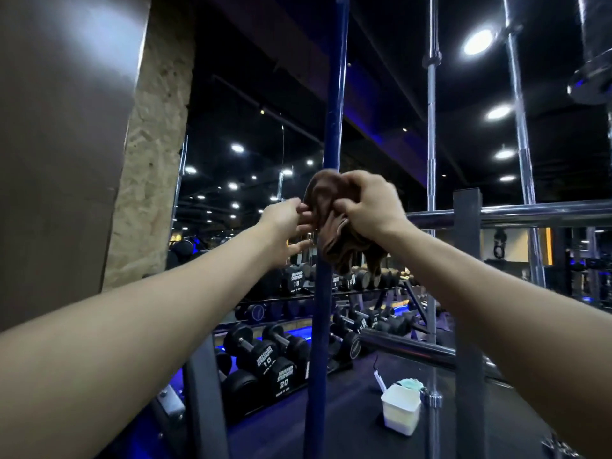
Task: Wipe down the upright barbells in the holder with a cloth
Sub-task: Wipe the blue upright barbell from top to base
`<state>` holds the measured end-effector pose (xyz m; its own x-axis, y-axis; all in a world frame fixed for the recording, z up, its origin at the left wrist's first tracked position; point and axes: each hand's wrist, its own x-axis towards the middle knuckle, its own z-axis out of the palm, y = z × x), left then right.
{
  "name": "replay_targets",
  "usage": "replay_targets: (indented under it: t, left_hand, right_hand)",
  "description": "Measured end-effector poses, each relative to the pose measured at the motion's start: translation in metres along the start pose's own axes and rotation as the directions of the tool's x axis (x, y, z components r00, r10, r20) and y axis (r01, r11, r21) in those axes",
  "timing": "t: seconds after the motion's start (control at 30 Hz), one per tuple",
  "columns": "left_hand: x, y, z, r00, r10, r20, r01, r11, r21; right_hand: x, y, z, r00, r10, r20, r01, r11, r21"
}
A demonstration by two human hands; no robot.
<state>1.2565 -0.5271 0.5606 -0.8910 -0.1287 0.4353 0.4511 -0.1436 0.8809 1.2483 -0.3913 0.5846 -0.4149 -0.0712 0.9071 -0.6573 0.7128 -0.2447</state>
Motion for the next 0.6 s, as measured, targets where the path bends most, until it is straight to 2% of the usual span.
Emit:
replay_targets:
  t: [0.1,0.17,0.23,0.27,0.37,0.5,0.6]
  left_hand:
    - [0.008,-0.021,-0.016,0.998,0.059,-0.035,-0.044,0.938,0.344]
    - [0.007,-0.046,-0.018,0.998,-0.023,0.051,-0.001,0.908,0.420]
    - [0.004,-0.069,-0.015,0.988,-0.105,0.115,0.050,0.914,0.403]
    - [0.005,-0.078,-0.014,0.983,-0.114,0.140,0.053,0.925,0.377]
    - [0.014,-0.091,-0.016,0.983,-0.069,0.170,0.023,0.966,0.256]
    - [0.018,-0.097,-0.019,0.982,-0.007,0.189,-0.030,0.981,0.193]
    - [0.017,-0.100,-0.019,0.982,-0.004,0.188,-0.031,0.983,0.181]
  right_hand:
    - [0.018,-0.002,-0.001,0.986,0.081,-0.144,-0.078,0.997,0.023]
    - [0.018,-0.003,0.012,0.988,0.105,-0.111,-0.113,0.991,-0.070]
    - [0.006,0.000,0.036,0.990,0.139,-0.028,-0.142,0.974,-0.178]
    - [-0.001,0.002,0.047,0.986,0.166,0.004,-0.163,0.971,-0.177]
    - [-0.008,0.007,0.061,0.975,0.217,0.041,-0.215,0.976,-0.042]
    - [0.006,-0.006,0.067,0.952,0.304,0.043,-0.307,0.943,0.125]
    - [0.008,-0.015,0.074,0.943,0.333,0.001,-0.330,0.932,0.151]
